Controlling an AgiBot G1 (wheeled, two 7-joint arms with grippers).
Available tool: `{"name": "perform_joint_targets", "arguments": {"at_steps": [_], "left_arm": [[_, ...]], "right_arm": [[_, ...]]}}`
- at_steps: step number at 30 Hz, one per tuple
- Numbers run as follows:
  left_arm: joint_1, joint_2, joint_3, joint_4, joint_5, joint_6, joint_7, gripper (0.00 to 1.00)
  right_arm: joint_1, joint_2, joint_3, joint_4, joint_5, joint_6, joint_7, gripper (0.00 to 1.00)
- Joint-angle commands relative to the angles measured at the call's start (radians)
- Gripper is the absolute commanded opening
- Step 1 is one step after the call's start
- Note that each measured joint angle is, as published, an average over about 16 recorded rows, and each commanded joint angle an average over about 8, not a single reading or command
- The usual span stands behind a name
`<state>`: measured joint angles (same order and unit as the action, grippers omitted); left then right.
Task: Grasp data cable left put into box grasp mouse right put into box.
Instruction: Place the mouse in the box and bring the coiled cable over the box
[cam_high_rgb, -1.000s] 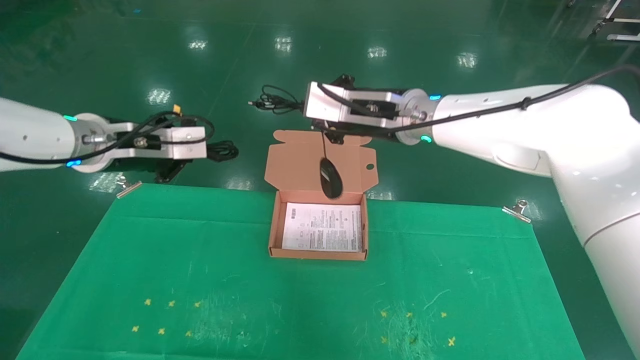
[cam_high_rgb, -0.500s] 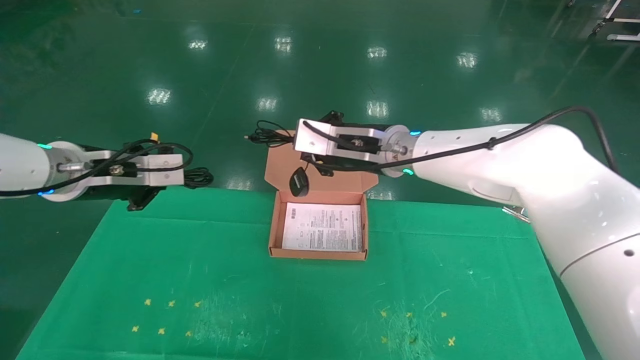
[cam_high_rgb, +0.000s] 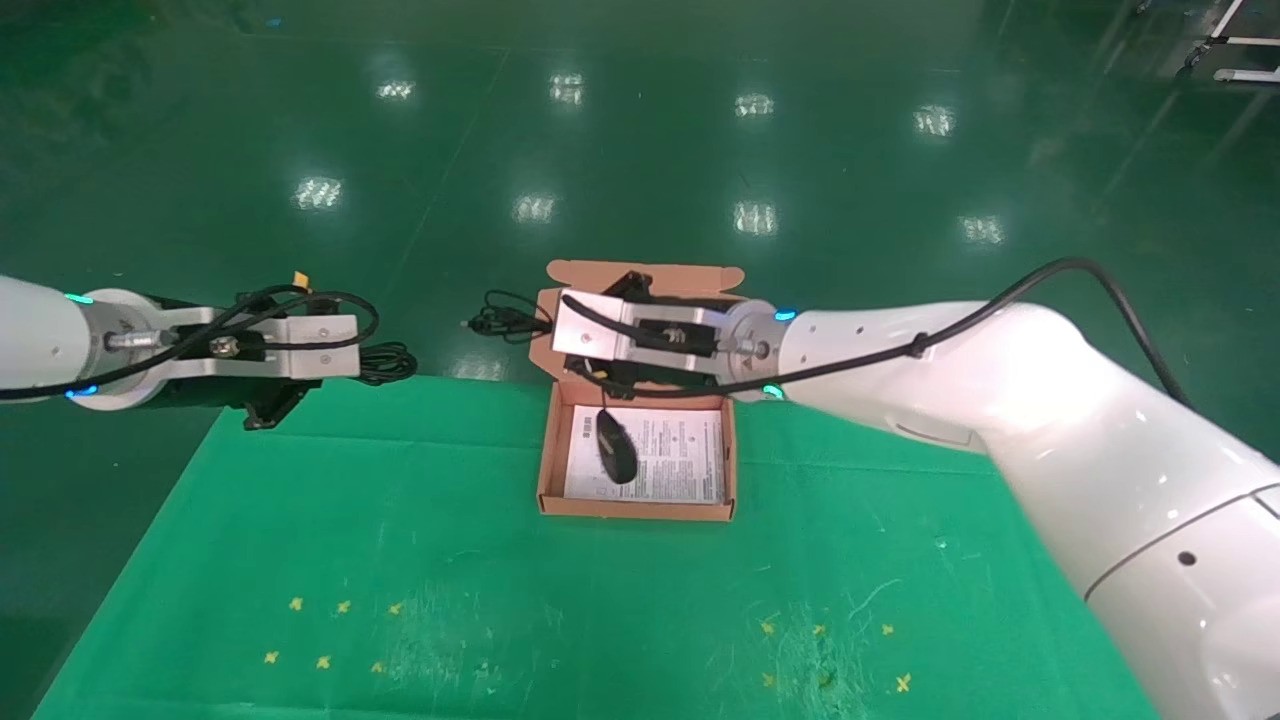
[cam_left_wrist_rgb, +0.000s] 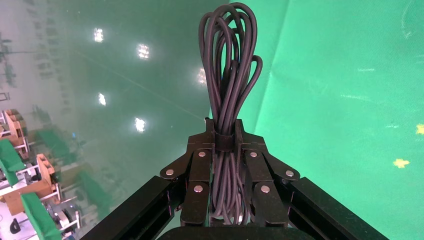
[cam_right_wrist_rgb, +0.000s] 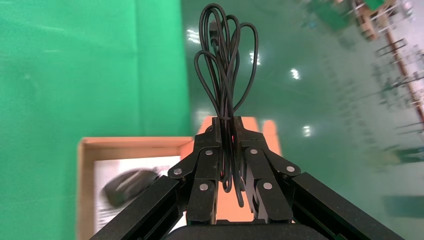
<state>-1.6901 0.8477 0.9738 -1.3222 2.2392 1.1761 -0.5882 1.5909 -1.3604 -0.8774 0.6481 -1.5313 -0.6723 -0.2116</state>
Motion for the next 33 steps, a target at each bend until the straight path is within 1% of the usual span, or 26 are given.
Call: {"name": "perform_joint_targets", "arguments": {"at_steps": [1, 7, 14, 15, 19, 22, 23, 24, 33], "left_arm": [[0.000, 0.000, 0.000, 0.000, 0.000, 0.000, 0.000, 0.00], [0.000, 0.000, 0.000, 0.000, 0.000, 0.000, 0.000, 0.00], [0.000, 0.000, 0.000, 0.000, 0.000, 0.000, 0.000, 0.00], [0.000, 0.000, 0.000, 0.000, 0.000, 0.000, 0.000, 0.00], [0.000, 0.000, 0.000, 0.000, 0.000, 0.000, 0.000, 0.00], [0.000, 0.000, 0.000, 0.000, 0.000, 0.000, 0.000, 0.00], [0.000, 0.000, 0.000, 0.000, 0.000, 0.000, 0.000, 0.00], [0.001, 0.000, 0.000, 0.000, 0.000, 0.000, 0.000, 0.00], [0.007, 0.024, 0.003, 0.010, -0.011, -0.019, 0.016, 0.00]], "right_arm": [[-0.008, 0.001, -0.026, 0.003, 0.018, 0.005, 0.014, 0.00], [-0.029, 0.000, -0.094, -0.046, 0.044, 0.045, 0.103, 0.00], [-0.018, -0.006, -0.185, -0.121, 0.051, 0.098, 0.246, 0.00], [-0.014, -0.006, -0.201, -0.127, 0.050, 0.101, 0.265, 0.05], [0.000, -0.008, -0.252, -0.137, 0.043, 0.103, 0.317, 0.53], [0.006, -0.007, -0.274, -0.139, 0.041, 0.102, 0.334, 0.91], [0.007, -0.005, -0.278, -0.138, 0.042, 0.101, 0.336, 0.99], [0.007, -0.003, -0.282, -0.136, 0.042, 0.101, 0.338, 1.00], [0.001, 0.024, -0.296, -0.099, 0.046, 0.103, 0.352, 1.00]]}}
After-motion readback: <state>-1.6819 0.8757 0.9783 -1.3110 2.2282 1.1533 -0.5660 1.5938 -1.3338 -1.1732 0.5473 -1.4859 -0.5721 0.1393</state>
